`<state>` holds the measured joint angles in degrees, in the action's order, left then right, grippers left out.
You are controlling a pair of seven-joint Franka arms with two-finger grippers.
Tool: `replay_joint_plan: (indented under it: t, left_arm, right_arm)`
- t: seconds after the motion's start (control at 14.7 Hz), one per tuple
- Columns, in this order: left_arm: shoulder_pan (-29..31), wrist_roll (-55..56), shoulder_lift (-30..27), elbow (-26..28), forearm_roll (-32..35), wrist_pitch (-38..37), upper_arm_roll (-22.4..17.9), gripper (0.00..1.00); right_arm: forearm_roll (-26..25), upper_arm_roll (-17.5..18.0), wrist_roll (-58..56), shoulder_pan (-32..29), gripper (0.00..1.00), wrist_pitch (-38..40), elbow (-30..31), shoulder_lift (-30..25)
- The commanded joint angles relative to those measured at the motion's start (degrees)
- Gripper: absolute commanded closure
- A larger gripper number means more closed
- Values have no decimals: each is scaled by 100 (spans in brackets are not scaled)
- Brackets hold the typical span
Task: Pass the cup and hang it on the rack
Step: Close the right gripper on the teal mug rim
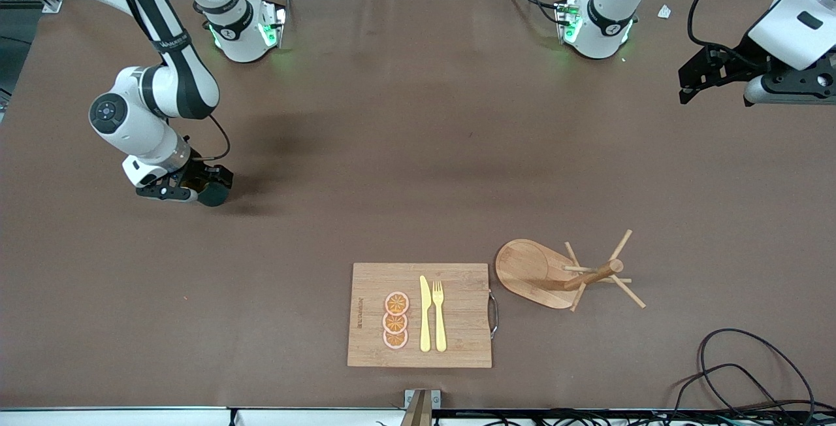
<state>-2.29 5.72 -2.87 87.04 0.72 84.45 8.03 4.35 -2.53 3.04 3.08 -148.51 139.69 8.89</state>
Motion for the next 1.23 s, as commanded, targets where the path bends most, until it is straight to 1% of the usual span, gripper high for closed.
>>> replay_joint_plan:
  t: [0.0,0.2,0.41,0.48,0.89,1.02,1.16]
  left_arm:
    - [44,-27,41,-126,16,-60,32,0]
    - [35,17,41,-126,16,-60,32,0]
    - [35,8,32,-126,16,-69,32,0]
    - [35,8,23,-126,16,-69,32,0]
    - [35,-18,-3,-126,7,-95,32,0]
    - [35,8,-21,-134,7,-96,32,0]
    - [35,17,-21,-117,7,-104,32,0]
  right_arm:
    - [84,42,30,-10,43,-90,85,-72]
    - [84,33,38,-45,72,-82,85,-81]
    - [84,33,47,-45,93,-47,85,-89]
    - [84,33,47,-45,97,-47,76,-89]
    - [84,33,38,-45,100,-29,58,-89]
    - [84,41,318,-36,100,6,32,-98]
    - [84,50,713,95,100,242,-81,-168]
